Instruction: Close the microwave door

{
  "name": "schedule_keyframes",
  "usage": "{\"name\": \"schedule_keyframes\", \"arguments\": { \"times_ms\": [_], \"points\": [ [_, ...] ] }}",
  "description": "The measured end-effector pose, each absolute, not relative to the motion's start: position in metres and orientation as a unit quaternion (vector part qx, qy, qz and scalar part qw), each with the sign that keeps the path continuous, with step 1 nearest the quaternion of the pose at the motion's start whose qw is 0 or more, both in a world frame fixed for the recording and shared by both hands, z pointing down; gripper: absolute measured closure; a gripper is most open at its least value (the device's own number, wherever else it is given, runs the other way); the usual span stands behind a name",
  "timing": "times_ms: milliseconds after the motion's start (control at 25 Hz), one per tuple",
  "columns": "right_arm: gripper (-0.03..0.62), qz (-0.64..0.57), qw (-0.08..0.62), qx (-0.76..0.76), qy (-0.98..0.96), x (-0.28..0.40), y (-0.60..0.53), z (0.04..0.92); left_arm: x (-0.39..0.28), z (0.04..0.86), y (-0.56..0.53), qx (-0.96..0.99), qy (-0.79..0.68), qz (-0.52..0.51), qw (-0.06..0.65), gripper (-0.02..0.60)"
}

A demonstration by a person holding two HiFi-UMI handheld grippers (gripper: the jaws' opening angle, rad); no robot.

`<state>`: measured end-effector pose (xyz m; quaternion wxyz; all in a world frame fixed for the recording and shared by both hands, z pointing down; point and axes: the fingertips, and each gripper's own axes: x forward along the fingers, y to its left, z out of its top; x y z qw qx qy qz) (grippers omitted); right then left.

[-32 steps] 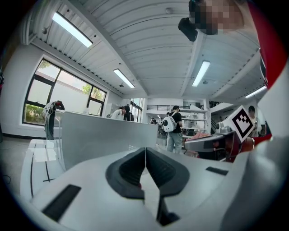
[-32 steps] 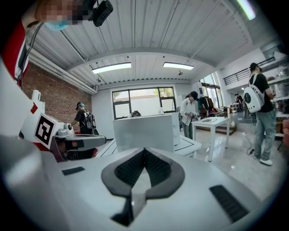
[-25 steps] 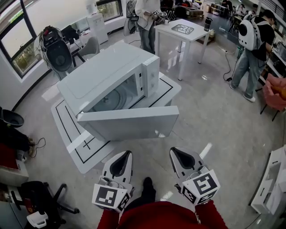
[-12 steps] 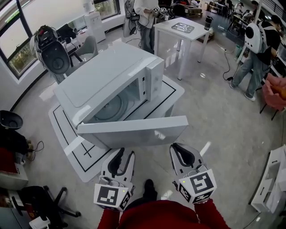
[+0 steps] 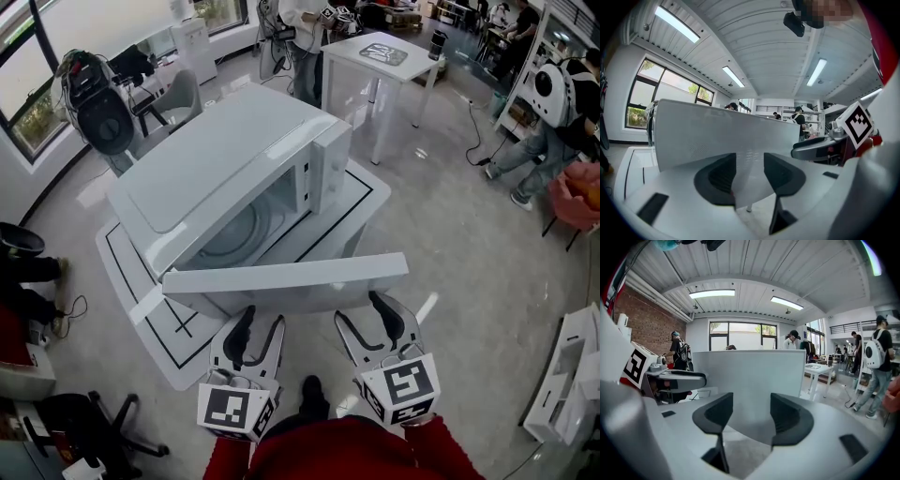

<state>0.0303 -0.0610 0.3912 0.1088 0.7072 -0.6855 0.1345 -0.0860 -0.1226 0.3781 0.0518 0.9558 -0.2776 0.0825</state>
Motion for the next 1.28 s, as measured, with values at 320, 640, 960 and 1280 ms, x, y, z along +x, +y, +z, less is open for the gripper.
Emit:
{"name": "schedule_keyframes", "arguments": {
  "times_ms": [320,640,960,1280],
  "points": [
    [0.347,0.136,0.111,0.717,-0.674,0.036,-0.064,0.391,-0.082,0.381,-0.126,0.956,-0.276,0.082,0.057,0.4],
    [0.347,0.137,0.114,0.721,-0.67,0.041,-0.071,0.394,-0.082,0.382,-0.131,0.955,-0.278,0.083,0.061,0.4],
    [0.347,0.142,0.112,0.723,-0.667,0.042,-0.076,0.397,-0.083,0.383,-0.135,0.955,-0.276,0.085,0.064,0.4],
    [0.348,0.139,0.117,0.728,-0.661,0.046,-0.081,0.395,-0.081,0.383,-0.137,0.955,-0.273,0.086,0.074,0.4]
  ]
}}
